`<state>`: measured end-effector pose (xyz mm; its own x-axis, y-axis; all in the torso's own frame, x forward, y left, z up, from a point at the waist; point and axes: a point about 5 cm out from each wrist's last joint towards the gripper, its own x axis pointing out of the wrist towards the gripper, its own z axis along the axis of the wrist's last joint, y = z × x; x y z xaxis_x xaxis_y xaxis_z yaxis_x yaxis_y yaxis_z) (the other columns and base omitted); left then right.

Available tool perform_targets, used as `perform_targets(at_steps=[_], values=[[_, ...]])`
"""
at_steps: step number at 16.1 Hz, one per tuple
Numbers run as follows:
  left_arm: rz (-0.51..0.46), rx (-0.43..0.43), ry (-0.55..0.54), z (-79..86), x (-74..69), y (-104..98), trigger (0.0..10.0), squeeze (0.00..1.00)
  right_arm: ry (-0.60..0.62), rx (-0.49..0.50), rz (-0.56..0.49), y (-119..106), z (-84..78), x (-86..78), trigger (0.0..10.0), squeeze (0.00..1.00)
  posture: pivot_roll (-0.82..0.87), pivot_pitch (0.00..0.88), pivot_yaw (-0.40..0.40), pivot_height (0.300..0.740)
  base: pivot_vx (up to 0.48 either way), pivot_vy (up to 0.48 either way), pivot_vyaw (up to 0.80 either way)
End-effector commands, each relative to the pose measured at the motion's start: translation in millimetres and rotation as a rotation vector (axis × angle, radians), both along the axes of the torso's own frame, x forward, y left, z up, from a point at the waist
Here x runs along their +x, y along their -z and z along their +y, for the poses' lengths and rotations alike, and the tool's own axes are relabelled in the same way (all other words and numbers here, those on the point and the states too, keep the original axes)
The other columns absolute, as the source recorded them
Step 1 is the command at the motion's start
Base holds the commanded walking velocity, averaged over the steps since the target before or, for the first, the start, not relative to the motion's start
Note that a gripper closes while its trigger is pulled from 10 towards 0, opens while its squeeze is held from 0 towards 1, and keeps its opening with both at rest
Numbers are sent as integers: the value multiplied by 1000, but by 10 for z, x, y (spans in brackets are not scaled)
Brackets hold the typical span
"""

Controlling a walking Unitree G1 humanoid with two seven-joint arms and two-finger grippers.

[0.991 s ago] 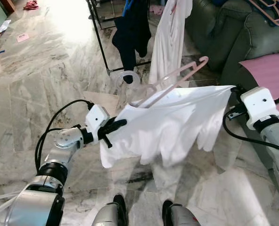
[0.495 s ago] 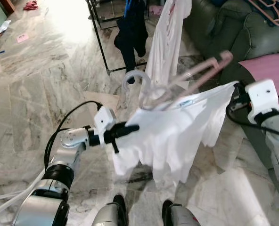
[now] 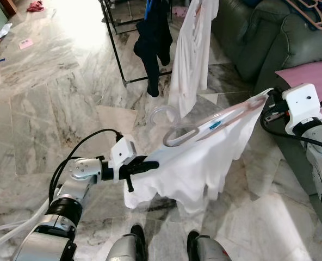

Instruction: Hang hanger

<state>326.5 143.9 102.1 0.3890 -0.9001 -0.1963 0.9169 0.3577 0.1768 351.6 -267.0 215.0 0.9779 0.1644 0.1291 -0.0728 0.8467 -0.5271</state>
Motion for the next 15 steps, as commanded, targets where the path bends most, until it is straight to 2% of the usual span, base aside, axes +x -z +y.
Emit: perform_targets(at_steps=[1,6,8,11,13,15], values=[[18,35,-65,138,-22,83,0,0,7,-16,-63,-205,-66,-29,0,0,-68,278,55,740,0,0,0],[14,52,-191,260,5,142,0,0,-23,-29,-76,-293,-44,-45,0,0,-71,281,54,740,0,0,0],[14,71,-188,278,-12,166,0,0,-29,-28,-73,-294,-33,-46,0,0,-69,281,54,740,0,0,0],[-8,191,-125,279,-95,276,0,0,-54,-22,-84,-365,33,-27,0,0,-69,281,55,740,0,0,0],[-1,209,-96,250,-123,314,0,0,-83,-8,-95,-414,118,-10,0,0,-70,280,57,740,0,0,0],[-18,212,-82,178,-112,307,0,0,-138,43,-111,-466,285,5,0,0,-69,279,58,740,0,0,0]])
